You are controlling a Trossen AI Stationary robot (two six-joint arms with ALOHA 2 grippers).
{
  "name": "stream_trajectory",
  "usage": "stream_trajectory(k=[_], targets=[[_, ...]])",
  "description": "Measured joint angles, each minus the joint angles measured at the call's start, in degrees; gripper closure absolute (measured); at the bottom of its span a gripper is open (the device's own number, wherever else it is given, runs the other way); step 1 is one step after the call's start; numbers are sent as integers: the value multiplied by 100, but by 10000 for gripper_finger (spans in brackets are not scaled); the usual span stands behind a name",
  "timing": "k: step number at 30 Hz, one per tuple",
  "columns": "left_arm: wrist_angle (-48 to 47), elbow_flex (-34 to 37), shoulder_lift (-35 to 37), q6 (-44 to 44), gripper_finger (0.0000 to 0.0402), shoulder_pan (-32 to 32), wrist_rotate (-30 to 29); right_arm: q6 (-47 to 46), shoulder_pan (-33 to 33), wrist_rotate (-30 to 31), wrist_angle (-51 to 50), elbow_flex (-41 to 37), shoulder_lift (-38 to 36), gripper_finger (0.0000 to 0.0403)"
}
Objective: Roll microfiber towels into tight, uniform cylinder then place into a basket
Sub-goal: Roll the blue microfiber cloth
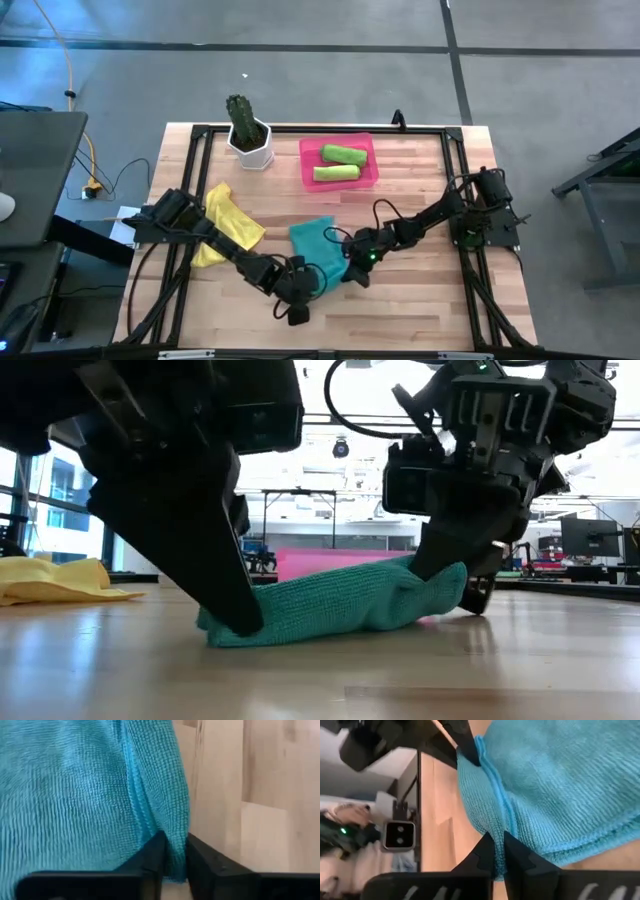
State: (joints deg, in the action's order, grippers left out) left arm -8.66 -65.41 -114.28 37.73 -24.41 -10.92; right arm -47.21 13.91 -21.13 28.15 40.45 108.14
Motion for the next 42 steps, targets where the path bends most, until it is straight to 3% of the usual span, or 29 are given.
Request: stream_trajectory(k=[3, 12, 18, 21, 30, 37, 42], targets=[[-11, 0, 7, 120, 390, 100, 313, 526, -2, 33, 14, -7, 12, 381], [-24, -2, 11, 481, 398, 384, 1035, 2840, -9, 32, -68, -34, -129, 270], [-27, -2, 11, 725, 399, 498, 1467, 5065, 89, 57, -206, -33, -783, 257], [-27, -1, 9, 734, 399, 543, 1576, 5735, 263, 156, -272, -33, -1059, 258], [140, 9, -9, 724, 400, 635, 1603, 6226, 859, 1845, -344, -17, -801, 258], [190, 13, -11, 717, 400, 637, 1653, 5392, 901, 1795, -321, -11, -552, 230], [214, 13, -13, 728, 400, 639, 1658, 5575, 903, 1821, -305, -9, -470, 198]])
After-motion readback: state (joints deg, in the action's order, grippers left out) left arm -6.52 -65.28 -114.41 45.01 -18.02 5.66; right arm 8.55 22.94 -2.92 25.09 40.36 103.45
